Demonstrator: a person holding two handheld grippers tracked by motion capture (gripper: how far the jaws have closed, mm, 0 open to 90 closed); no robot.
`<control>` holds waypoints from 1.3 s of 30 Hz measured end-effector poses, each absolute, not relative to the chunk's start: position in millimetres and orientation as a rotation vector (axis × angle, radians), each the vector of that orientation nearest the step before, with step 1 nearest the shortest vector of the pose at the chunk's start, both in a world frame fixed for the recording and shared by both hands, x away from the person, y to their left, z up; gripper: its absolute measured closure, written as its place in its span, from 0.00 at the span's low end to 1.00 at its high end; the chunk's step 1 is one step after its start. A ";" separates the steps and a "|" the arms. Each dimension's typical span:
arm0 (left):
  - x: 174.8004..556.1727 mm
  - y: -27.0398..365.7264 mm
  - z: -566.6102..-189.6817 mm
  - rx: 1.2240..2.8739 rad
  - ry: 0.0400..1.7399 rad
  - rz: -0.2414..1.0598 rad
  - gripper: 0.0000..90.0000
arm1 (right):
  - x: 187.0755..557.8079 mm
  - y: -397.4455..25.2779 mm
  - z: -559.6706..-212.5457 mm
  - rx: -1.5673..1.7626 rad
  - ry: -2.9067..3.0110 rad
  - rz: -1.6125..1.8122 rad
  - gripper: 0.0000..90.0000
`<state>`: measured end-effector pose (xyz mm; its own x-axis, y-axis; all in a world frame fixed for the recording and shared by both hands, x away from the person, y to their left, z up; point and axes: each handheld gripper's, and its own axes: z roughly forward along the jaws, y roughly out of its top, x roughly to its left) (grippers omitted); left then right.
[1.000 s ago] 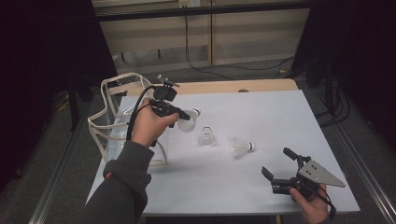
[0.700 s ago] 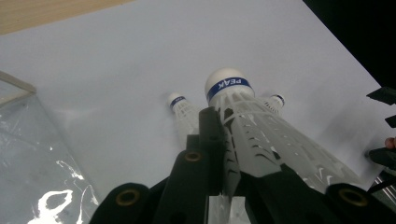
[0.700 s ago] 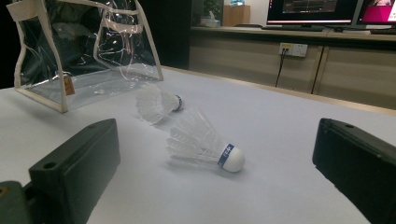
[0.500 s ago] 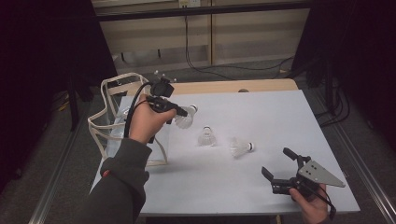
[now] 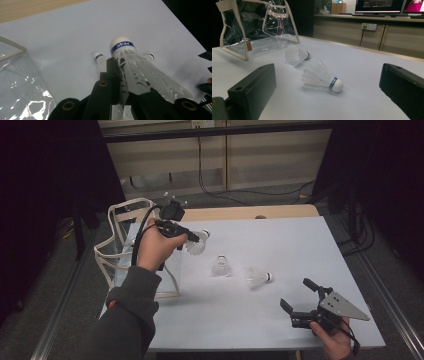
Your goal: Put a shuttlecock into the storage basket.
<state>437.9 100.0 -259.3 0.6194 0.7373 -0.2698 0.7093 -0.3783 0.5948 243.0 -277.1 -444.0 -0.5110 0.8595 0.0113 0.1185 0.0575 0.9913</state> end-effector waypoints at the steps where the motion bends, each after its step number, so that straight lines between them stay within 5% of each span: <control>1: 438.3 100.1 -259.1 2.153 1.130 0.052 0.99 | 243.1 -277.1 -444.0 0.983 1.712 1.510 0.01; 39: 449.2 111.4 -249.1 2.122 1.195 0.090 0.99 | 242.9 -276.9 -443.6 0.981 1.709 1.513 0.01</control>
<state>449.2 111.4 -249.1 0.5737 0.7765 -0.2606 0.7286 -0.3384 0.5955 242.9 -276.9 -443.6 -0.5125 0.8586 0.0109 0.1151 0.0561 0.9918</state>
